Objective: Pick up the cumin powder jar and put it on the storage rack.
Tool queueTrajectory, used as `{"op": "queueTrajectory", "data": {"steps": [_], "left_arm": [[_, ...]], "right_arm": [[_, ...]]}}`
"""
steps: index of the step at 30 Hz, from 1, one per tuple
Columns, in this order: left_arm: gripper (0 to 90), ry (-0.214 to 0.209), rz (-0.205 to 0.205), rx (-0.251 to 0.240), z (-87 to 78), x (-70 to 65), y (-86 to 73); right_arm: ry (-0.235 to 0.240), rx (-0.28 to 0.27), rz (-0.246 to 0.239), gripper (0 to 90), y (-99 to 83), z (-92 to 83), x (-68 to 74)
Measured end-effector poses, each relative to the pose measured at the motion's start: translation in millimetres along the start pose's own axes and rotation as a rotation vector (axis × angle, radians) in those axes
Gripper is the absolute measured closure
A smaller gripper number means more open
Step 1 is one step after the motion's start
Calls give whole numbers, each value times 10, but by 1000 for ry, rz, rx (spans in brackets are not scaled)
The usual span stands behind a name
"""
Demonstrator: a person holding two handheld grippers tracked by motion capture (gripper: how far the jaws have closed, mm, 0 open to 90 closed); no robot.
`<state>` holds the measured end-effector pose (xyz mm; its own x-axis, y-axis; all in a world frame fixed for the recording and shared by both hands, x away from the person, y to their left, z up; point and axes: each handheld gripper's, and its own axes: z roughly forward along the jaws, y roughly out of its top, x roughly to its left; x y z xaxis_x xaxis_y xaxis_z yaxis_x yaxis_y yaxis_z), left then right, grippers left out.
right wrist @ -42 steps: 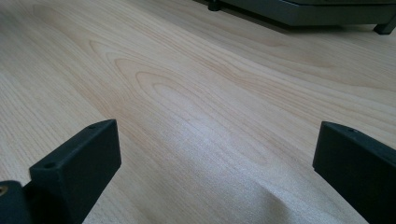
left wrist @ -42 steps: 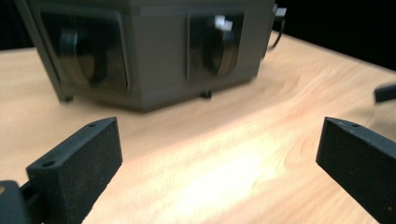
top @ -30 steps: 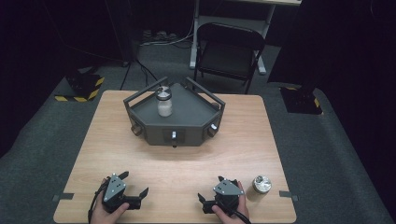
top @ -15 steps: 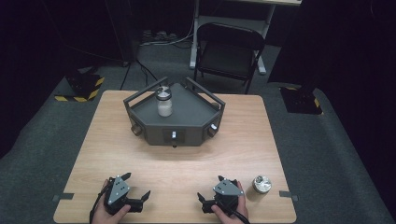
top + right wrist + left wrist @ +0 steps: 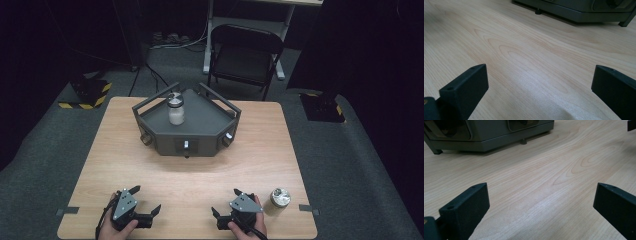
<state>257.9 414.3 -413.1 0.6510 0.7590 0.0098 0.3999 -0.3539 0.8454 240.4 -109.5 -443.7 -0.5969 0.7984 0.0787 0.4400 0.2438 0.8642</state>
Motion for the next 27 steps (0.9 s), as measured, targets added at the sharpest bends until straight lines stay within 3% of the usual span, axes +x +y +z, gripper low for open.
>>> {"op": "queueTrajectory", "data": {"steps": [6, 8, 18, 27], "left_arm": [[7, -3, -1, -5, -14, -1, -13], [7, -7, 0, -10, -19, 2, -24], [7, -5, -1, -11, -21, -2, -26], [7, -17, 1, -4, -17, 23, -13]], "right_arm": [[-1, -34, 9, 10, -1, -88, 8], [7, -57, 33, 10, -7, -145, -12], [-25, -134, 24, 9, -10, -390, 2], [-102, -221, 17, 8, -27, -697, -2]]}}
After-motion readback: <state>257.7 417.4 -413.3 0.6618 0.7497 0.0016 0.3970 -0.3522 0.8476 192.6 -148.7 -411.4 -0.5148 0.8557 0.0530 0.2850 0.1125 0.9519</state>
